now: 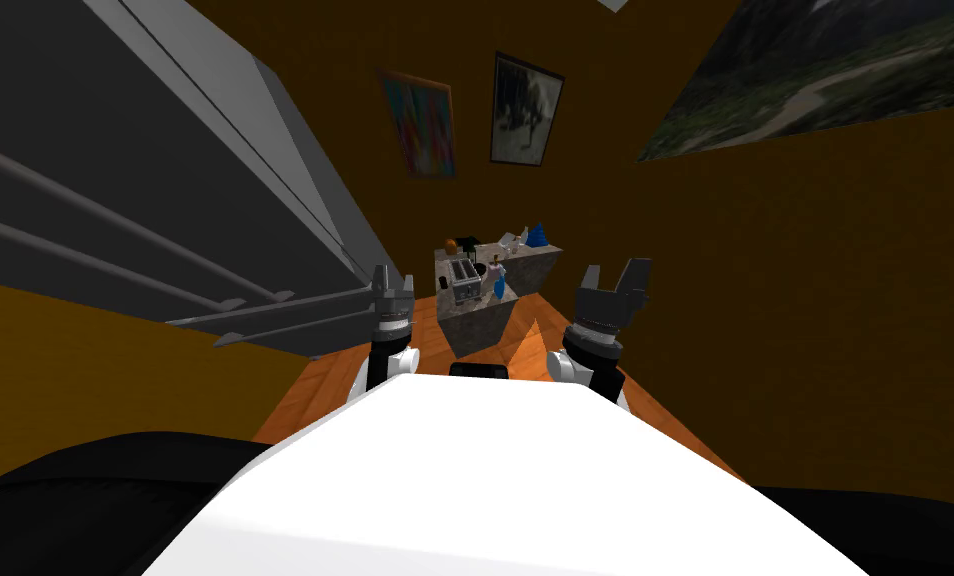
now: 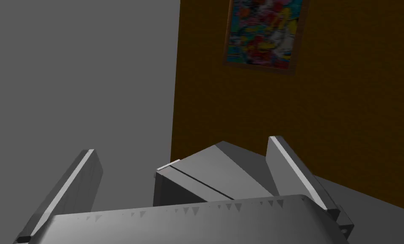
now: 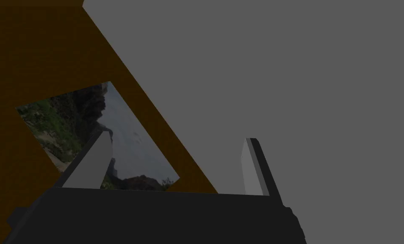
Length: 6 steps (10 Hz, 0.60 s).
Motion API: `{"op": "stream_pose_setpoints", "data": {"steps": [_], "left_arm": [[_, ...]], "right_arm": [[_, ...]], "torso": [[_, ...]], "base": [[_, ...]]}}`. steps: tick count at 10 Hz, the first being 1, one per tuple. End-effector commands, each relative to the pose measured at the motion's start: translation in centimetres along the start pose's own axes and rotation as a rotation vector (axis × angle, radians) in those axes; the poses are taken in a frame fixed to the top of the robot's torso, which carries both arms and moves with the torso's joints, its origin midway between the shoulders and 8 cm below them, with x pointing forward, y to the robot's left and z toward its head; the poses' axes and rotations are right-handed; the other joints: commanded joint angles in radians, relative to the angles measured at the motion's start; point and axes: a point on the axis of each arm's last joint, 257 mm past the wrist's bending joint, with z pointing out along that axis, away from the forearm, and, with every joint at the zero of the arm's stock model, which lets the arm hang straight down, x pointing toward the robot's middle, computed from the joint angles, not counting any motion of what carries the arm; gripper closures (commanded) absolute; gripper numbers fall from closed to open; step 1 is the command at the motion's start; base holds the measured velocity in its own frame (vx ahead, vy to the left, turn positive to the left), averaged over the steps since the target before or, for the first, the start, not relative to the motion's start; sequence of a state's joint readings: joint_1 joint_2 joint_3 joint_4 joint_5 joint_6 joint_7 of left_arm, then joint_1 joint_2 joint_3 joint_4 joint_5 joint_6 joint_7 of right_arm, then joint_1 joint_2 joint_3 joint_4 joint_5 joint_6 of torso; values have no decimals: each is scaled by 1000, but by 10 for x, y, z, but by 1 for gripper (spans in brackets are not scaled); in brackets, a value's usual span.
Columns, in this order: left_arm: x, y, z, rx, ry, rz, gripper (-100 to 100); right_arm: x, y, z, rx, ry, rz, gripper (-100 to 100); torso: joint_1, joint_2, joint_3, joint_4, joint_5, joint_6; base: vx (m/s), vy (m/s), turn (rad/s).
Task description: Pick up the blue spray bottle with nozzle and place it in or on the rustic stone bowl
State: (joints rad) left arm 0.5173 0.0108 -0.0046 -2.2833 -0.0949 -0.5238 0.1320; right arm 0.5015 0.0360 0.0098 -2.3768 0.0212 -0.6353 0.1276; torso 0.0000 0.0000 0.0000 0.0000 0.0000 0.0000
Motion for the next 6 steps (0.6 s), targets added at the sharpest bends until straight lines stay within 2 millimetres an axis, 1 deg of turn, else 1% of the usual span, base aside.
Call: {"op": "stream_pose_setpoints", "data": {"steps": [1,3,6], "left_arm": [[0,0,0,0,0,0,0],[0,0,0,0,0,0,0],[0,0,0,0,0,0,0]], "right_arm": [[6,-5,-2,14,40,-14,-100],[14,-18,-8,47,109,-44,-100],[25,-48,-25,131,221,-114,-100]], "torso": [[0,0,0,0,0,0],[1,2,1,0,0,0],[2,5,3,1,1,0]], "base": [[-14,10,39],[-38,28,65],[-76,43,101]]}}
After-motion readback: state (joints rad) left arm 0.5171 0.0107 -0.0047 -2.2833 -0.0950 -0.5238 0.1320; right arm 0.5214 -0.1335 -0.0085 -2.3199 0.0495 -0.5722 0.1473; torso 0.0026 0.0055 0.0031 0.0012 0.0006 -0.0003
